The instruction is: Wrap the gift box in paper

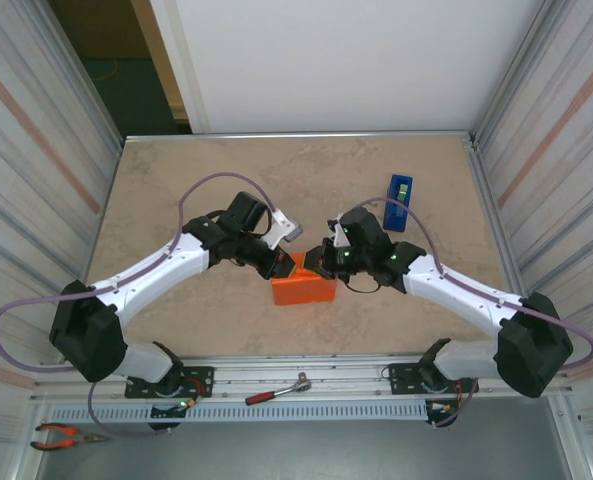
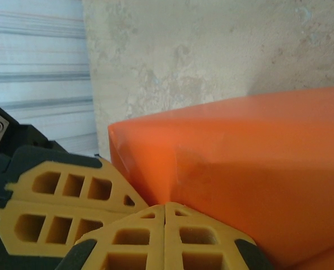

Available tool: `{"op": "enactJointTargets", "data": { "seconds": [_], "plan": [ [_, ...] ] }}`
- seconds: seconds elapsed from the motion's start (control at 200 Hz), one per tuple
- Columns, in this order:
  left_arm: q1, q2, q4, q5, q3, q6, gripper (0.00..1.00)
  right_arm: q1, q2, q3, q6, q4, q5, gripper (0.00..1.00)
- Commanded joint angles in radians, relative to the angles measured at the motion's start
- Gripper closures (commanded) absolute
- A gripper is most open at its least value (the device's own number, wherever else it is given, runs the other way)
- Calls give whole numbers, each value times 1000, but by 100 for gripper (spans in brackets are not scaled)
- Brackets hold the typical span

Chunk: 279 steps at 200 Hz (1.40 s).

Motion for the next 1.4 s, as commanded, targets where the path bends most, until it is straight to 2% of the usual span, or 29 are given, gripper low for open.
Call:
{"op": "enactJointTargets", "data": {
  "seconds": [0.0, 0.576, 0.947, 1.393],
  "plan": [
    [-4, 12, -34, -23, -41, 4, 100, 12, -41, -18, -38, -62, -32, 100],
    [-6, 10, -32, -24, -50, 4, 100, 59, -92, -63, -52, -95, -12, 100],
    [-7, 11, -29, -18, -52, 3, 100, 78, -87, -145, -31, 4, 36, 100],
    [-7, 8, -29, -16, -55, 6, 100, 112, -158, -185, -18, 8, 102, 100]
  ]
}}
